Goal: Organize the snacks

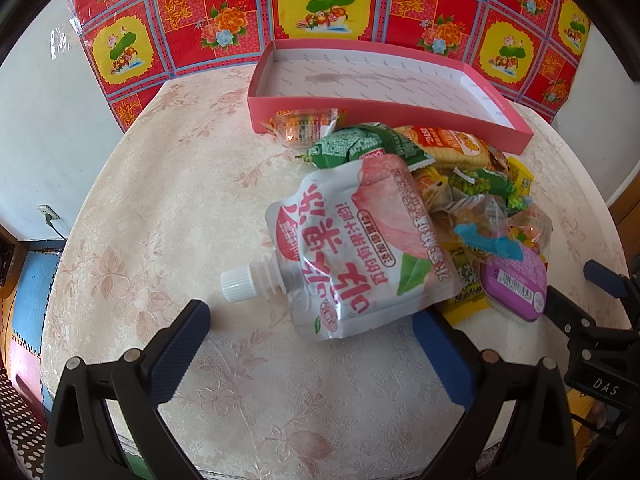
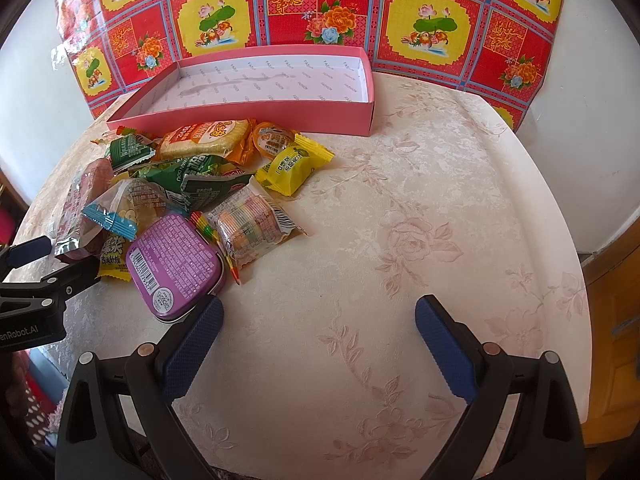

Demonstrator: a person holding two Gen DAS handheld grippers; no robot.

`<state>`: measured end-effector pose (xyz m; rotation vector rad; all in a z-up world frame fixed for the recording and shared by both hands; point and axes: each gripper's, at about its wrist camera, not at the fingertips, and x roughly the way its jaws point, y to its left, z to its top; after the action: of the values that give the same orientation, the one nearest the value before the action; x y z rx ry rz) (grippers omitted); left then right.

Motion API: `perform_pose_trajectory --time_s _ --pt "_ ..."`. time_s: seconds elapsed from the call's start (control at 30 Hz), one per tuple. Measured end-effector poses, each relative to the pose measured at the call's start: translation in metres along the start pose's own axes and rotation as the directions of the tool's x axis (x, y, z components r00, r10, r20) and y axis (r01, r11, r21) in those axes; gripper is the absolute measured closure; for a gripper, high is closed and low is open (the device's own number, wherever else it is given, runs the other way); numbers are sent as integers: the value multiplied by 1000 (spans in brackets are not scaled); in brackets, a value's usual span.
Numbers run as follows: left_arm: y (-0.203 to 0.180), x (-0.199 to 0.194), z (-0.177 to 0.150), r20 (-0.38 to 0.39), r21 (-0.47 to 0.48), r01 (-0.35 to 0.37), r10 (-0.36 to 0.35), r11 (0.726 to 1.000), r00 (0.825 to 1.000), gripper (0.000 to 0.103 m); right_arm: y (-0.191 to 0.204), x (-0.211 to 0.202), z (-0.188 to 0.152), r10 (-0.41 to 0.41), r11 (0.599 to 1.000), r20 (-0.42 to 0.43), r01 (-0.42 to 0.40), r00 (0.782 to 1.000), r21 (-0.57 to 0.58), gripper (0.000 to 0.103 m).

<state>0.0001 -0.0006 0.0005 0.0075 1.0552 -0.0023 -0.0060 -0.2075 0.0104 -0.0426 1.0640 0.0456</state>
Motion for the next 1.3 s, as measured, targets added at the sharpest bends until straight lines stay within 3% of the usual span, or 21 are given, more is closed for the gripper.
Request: perform_pose_trajectory --time_s 1.3 --pt "1 0 0 -2 3 2 -2 1000 1000 0 -2 1 -3 4 1000 -6 -4 1000 -2 5"
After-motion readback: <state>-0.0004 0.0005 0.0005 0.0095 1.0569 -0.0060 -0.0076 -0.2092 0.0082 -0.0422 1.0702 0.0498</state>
